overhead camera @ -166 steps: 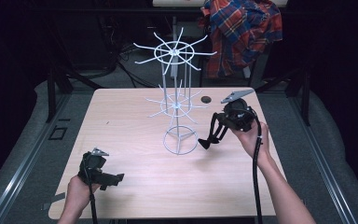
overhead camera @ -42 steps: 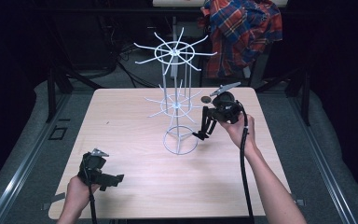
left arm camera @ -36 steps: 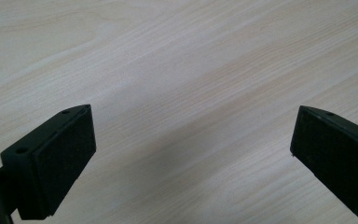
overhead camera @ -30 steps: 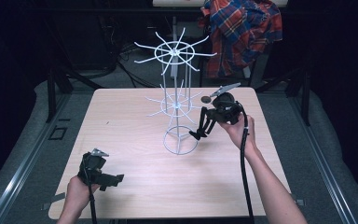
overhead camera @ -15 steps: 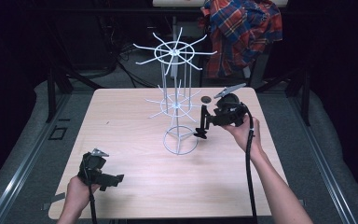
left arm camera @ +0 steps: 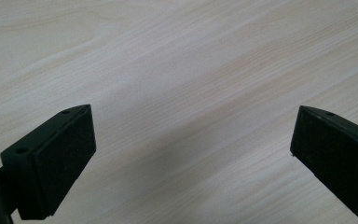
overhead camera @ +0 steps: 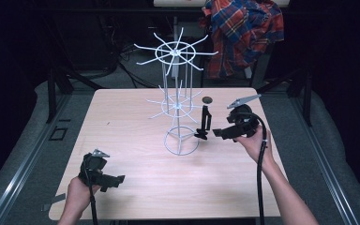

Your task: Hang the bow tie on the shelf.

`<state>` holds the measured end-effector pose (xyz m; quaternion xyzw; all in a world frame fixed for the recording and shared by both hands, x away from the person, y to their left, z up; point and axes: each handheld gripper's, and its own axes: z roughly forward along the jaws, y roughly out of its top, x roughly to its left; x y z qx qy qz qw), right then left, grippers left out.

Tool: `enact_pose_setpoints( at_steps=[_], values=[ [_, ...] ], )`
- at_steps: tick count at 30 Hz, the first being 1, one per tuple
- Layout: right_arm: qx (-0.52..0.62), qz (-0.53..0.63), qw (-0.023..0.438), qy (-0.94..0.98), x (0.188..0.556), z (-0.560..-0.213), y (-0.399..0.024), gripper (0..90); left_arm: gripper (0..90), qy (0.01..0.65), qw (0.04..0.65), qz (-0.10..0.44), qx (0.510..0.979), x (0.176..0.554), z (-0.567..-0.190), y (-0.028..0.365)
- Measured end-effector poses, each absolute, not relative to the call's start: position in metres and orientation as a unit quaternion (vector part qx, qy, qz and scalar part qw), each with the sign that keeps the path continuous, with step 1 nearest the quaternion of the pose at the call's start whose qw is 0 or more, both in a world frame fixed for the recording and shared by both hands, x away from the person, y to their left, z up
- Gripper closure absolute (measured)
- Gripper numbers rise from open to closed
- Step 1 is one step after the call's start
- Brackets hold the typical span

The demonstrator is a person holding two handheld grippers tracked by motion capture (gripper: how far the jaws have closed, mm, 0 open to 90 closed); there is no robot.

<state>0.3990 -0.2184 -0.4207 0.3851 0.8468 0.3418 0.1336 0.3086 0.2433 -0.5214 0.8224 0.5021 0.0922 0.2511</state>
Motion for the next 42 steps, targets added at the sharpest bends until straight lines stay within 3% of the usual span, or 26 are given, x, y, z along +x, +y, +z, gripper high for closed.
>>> enact_pose_setpoints(
  at_steps=[12,17,42],
  values=[
    [0.384,0.327,0.126,0.854,0.378,-0.437,-0.239,9.9,0.0,0.504,0.248,0.092,0.822,0.308,-0.521,0.243],
    [0.374,0.320,0.120,0.862,0.366,-0.445,-0.246,0.0,0.0,0.504,0.248,0.091,0.822,0.308,-0.521,0.243],
    [0.388,0.254,0.107,0.879,0.336,-0.488,-0.280,0.0,0.0,0.497,0.251,0.083,0.827,0.308,-0.522,0.241]
  ],
)
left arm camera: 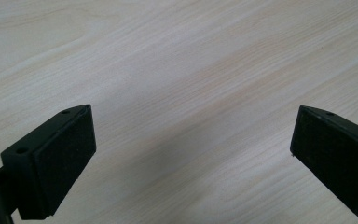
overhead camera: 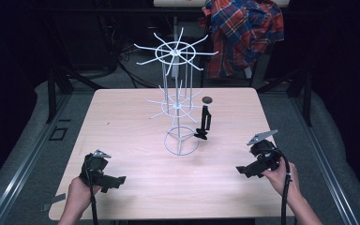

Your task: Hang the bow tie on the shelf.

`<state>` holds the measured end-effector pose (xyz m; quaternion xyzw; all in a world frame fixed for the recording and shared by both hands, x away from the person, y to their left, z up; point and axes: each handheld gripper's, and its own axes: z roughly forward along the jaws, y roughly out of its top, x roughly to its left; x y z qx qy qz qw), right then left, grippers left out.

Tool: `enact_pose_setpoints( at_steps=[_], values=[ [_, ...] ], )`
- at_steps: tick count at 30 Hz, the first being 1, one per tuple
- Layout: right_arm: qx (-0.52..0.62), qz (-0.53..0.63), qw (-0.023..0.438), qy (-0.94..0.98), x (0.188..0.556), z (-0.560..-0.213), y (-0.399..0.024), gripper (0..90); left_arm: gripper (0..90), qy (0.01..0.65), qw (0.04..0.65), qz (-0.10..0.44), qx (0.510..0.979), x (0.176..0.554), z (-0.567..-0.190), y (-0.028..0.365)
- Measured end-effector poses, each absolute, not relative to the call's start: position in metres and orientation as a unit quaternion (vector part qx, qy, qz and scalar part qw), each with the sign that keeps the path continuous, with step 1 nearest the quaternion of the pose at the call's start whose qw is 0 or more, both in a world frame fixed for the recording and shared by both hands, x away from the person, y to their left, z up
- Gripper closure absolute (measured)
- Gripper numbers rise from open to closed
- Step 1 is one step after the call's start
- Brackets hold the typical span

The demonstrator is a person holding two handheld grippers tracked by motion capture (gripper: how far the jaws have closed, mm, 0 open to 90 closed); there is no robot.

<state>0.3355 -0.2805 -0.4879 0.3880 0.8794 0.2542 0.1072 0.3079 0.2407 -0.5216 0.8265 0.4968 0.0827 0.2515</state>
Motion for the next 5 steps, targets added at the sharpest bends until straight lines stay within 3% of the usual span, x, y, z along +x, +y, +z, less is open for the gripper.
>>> enact_pose_setpoints(
  at_steps=[5],
  values=[
    [0.395,0.261,0.105,0.875,0.3364,-0.4942,-0.2835,0.0,0.0,0.495,0.252,0.081,0.828,0.3087,-0.5216,0.2390]
  ],
)
